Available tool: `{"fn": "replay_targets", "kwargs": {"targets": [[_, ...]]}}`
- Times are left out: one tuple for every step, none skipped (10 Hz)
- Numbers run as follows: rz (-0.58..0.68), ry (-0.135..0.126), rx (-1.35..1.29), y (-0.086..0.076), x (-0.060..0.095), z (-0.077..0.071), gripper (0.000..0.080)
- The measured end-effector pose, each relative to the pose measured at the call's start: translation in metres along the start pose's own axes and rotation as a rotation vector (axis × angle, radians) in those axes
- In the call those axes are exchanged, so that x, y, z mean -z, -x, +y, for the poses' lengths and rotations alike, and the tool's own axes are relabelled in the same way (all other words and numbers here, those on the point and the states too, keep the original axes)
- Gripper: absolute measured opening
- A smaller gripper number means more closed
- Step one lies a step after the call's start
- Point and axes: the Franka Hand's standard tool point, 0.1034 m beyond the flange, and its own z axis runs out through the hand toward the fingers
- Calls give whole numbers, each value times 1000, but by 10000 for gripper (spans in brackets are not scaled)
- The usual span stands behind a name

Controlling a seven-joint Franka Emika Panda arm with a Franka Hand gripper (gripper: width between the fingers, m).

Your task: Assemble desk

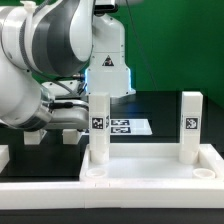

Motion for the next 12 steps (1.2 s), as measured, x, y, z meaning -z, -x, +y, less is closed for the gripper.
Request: {"fn": "replay_targets", "kwargs": {"targets": [[0, 0, 0, 0, 0, 0, 648], [0, 0, -1, 0, -2, 1, 648], [1, 1, -2, -1, -3, 1, 648], [3, 2, -2, -1, -3, 1, 648], [3, 2, -2, -2, -3, 1, 648], [4, 3, -2, -2, -3, 1, 648], [4, 2, -2, -2, -3, 2, 605], [4, 2, -2, -2, -3, 2, 471], [4, 2, -1, -2, -3, 2, 471], [4, 2, -1, -2, -3, 2, 297], [3, 1, -1, -1, -3, 2, 288], [3, 1, -1, -1, -3, 2, 288]]}}
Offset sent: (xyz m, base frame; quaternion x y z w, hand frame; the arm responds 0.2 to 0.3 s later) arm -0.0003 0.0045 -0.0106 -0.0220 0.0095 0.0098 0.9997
